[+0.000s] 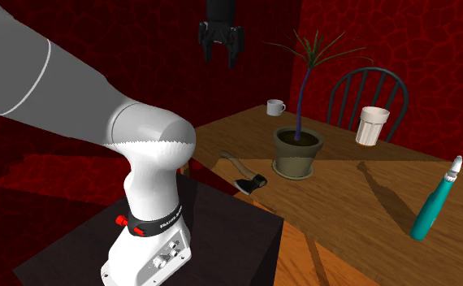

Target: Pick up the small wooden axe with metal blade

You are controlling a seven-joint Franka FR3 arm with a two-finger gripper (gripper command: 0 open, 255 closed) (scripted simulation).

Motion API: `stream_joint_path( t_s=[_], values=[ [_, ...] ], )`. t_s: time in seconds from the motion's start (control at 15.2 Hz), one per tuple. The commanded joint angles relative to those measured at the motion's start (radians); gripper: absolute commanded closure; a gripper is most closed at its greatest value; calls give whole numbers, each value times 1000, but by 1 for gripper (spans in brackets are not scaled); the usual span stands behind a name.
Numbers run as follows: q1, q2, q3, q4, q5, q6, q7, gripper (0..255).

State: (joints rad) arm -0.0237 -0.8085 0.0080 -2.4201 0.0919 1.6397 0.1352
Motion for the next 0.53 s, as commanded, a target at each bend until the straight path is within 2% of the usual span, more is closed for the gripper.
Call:
stream_joint_path(
  t_s=[0.0, 0.46],
  values=[
    [0, 0, 0, 0, 0, 0, 0, 0],
    [65, 87, -69, -168, -57, 236, -274, 0]
  ],
)
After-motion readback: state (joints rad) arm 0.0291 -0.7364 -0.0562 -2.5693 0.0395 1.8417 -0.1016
